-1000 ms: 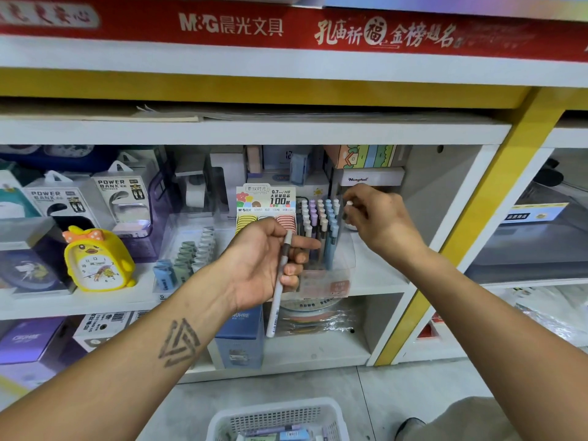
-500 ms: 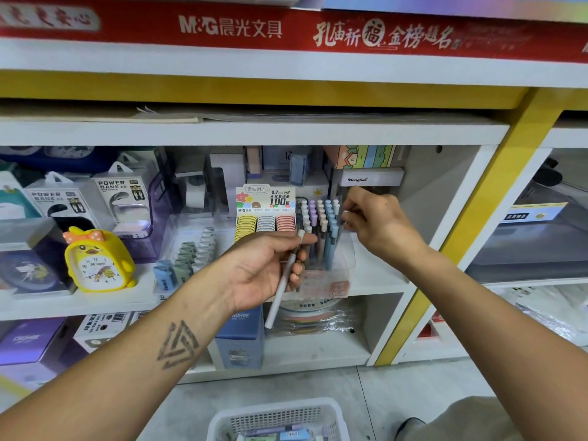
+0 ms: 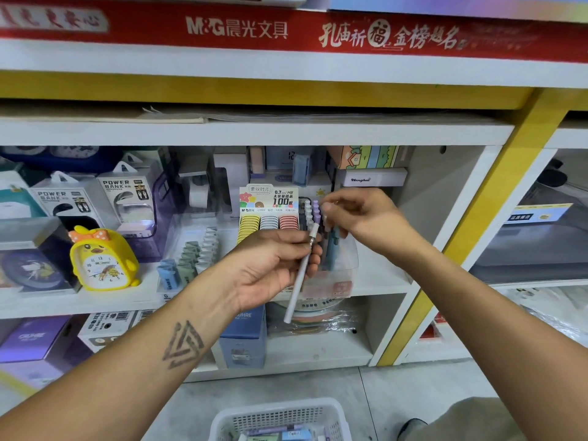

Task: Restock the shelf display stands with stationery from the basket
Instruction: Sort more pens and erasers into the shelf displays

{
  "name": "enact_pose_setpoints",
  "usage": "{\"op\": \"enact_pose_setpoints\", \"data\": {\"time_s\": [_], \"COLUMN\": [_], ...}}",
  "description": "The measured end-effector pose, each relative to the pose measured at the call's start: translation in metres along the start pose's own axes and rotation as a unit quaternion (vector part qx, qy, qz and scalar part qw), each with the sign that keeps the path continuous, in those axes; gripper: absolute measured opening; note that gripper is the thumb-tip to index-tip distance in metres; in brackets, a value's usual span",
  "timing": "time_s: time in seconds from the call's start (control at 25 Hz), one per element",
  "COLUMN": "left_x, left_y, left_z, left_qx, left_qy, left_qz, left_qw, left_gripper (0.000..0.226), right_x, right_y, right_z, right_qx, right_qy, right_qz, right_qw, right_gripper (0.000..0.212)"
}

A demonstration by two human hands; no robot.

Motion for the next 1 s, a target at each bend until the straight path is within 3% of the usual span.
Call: {"op": "enact_pose_setpoints", "data": {"time_s": [0.12,0.2,0.28,0.32,0.4,0.44,0.52,0.64,0.72,1.0], "left_x": [-0.005,-0.010,-0.025,-0.038,-0.061,-0.066,-0.058,-0.033,-0.024,-0.002], "left_y": [0.000,0.000,0.000,-0.002,-0.010,-0.014,-0.017,-0.016,-0.014,-0.006], "left_z": [-0.002,-0.003,-0.012,-0.019,-0.024,-0.021,-0.010,0.006,0.009,0.009], "left_qx": [-0.001,-0.005,-0.053,-0.097,-0.166,-0.166,-0.112,-0.004,0.024,0.045], "left_qy": [-0.021,-0.022,0.064,0.161,0.380,0.464,0.582,0.677,0.702,0.736], "left_qz": [0.030,0.058,0.121,0.169,0.254,0.277,0.300,0.310,0.303,0.257], "left_qw": [0.999,0.998,0.989,0.967,0.874,0.825,0.747,0.667,0.644,0.625], "left_gripper": [0.028,0.025,0.018,0.014,0.018,0.020,0.025,0.027,0.028,0.027], "right_x": [0.013,0.015,0.010,0.007,0.003,0.006,0.017,0.025,0.026,0.035], "right_y": [-0.009,-0.010,-0.006,-0.004,-0.005,-0.006,-0.009,-0.014,-0.015,-0.018], "right_z": [0.023,0.021,0.005,-0.008,-0.030,-0.034,-0.022,0.008,0.015,0.021], "right_qx": [0.093,0.087,0.023,-0.029,-0.126,-0.145,-0.123,-0.061,-0.050,-0.012], "right_qy": [0.149,0.187,0.231,0.229,0.157,0.099,-0.043,-0.168,-0.171,-0.137], "right_qz": [0.010,0.014,0.028,0.029,0.013,-0.006,-0.058,-0.117,-0.126,-0.138], "right_qw": [0.984,0.978,0.972,0.973,0.979,0.985,0.990,0.977,0.976,0.981], "right_gripper": [0.012,0.012,0.008,0.004,0.004,0.004,0.005,0.011,0.011,0.009]}}
Point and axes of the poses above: each hand's wrist, its own y-axis towards the middle knuckle, its own z-axis out of the palm, x = y × z, the point moved 10 cm from there along y, towards the middle knuckle, and after that the axes turned 13 degrees about -y, right-handed, at the moved point
